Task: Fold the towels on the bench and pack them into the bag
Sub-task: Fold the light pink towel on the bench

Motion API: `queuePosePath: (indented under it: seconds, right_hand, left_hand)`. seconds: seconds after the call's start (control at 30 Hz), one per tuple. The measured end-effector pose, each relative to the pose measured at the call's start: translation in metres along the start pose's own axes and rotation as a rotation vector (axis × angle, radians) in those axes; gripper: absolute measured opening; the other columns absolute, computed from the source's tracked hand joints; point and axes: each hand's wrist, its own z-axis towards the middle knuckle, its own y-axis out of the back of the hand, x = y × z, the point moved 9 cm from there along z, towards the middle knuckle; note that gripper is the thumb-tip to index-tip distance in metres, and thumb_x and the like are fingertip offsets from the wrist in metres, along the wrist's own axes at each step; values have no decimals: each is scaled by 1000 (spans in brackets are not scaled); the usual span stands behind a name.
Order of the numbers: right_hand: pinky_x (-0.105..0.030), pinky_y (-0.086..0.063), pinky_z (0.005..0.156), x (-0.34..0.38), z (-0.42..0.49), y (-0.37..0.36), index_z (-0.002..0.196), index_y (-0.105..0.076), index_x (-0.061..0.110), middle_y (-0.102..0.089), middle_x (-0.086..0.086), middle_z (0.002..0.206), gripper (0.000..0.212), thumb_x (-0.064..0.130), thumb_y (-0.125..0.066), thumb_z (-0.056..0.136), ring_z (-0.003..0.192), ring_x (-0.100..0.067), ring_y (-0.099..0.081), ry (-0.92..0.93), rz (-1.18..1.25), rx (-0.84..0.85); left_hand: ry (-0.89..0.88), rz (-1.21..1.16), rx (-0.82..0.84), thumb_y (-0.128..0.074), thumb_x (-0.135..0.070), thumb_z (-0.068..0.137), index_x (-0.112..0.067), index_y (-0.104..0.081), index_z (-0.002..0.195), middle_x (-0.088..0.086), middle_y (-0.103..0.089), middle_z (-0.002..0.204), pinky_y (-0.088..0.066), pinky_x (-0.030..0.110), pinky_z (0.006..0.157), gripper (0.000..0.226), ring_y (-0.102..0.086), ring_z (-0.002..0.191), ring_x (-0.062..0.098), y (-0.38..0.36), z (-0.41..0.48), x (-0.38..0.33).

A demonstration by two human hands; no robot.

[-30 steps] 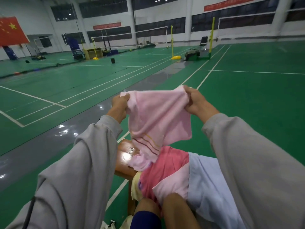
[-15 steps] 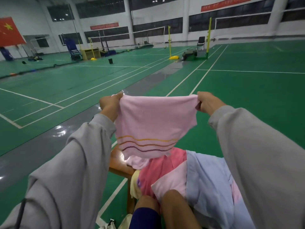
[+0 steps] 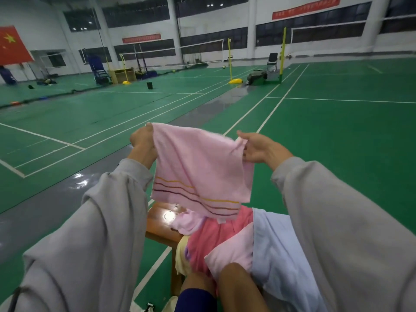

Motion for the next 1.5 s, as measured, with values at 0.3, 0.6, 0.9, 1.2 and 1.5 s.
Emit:
queuePosePath:
  seconds: [0.3, 0.6, 0.9, 1.2, 1.5]
  right_hand:
    - [-44, -61, 83, 32, 22, 41, 121, -59, -3, -66, -11, 96, 36, -4, -72, 88, 89, -24, -67, 57, -268, -337]
    - [-46, -61, 88, 66, 29, 43, 109, -66, -4, -72, -15, 107, 51, 19, -92, 72, 91, -26, -71, 212, -438, -308]
    - [-44, -59, 84, 64, 19, -9, 78, -66, 26, -61, -3, 96, 26, 24, -90, 67, 83, -27, -65, 346, -1870, -194]
    - [-36, -54, 72, 82, 9, -7, 83, -73, 10, -70, -11, 85, 18, 0, -59, 87, 77, -31, -66, 632, -1831, -348]
    - [-37, -47, 69, 92, 10, 10, 88, -63, 2, -59, -16, 88, 18, -5, -47, 93, 75, -32, -55, 623, -1601, -619]
  left_hand:
    - [-83, 110, -39, -79, -3, 81, -14, -64, 87, 14, -72, 104, -62, 36, 75, 20, -67, 79, 23, 28, 12, 1]
    - [-145, 266, 212, -63, 15, 83, -8, -73, 104, 12, -68, 88, -60, 33, 76, 33, -64, 81, 25, 9, 11, 1]
    - [-692, 1280, 332, -66, -6, 91, -4, -78, 106, 15, -75, 101, -46, 33, 80, 20, -61, 85, 28, -24, -16, -8]
    - [-745, 1309, 266, -85, -30, 81, -6, -75, 79, 8, -68, 80, -42, 34, 70, 26, -61, 78, 27, -17, -21, -26]
    - [-759, 1216, 212, -85, -28, 78, -15, -51, 65, 2, -54, 66, -29, 33, 54, 38, -50, 71, 24, -20, -24, -50]
